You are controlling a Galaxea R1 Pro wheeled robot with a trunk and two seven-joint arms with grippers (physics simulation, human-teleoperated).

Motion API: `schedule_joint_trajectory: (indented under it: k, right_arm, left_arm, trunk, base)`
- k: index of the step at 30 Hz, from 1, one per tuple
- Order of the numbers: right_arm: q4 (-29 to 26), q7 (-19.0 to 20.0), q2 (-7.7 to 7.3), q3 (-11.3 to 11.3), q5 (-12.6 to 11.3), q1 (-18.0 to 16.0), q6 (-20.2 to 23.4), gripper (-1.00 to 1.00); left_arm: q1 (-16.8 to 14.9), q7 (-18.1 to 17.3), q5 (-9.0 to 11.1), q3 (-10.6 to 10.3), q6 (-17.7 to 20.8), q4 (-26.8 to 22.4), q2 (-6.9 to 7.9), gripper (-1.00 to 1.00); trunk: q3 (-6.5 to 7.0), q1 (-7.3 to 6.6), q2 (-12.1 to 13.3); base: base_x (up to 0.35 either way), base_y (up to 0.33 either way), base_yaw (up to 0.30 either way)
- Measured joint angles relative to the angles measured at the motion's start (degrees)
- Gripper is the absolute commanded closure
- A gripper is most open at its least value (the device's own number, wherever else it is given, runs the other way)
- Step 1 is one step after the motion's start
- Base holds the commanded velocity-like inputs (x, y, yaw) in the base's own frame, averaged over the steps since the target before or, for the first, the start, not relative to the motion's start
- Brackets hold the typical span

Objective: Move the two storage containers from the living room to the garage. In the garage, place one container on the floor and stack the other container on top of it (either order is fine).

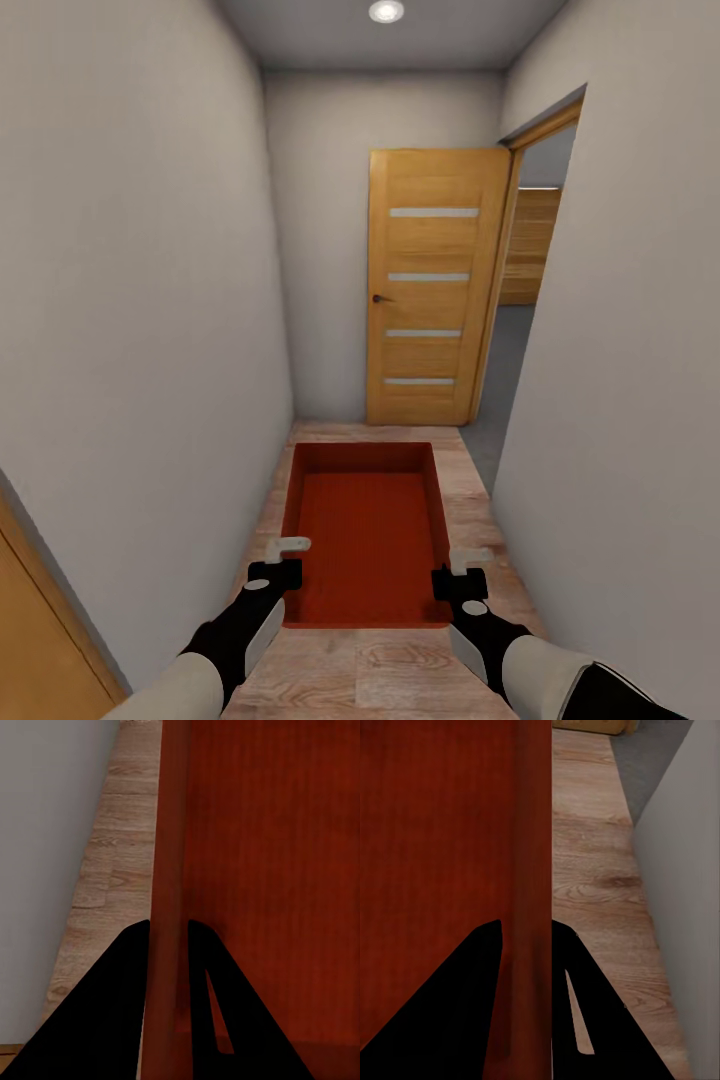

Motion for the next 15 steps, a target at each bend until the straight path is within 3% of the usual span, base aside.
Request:
schedule_joint_trajectory:
  k: [15]
  right_arm:
    - [0.0, 0.0, 0.0, 0.0, -0.02, 0.0, -0.03, 1.0]
  left_arm:
    - [0.0, 0.0, -0.02, -0.01, 0.0, -0.02, 0.0, 1.0]
  trunk:
    - [0.0, 0.0, 0.0]
  base:
    - [0.322, 0.0, 0.0]
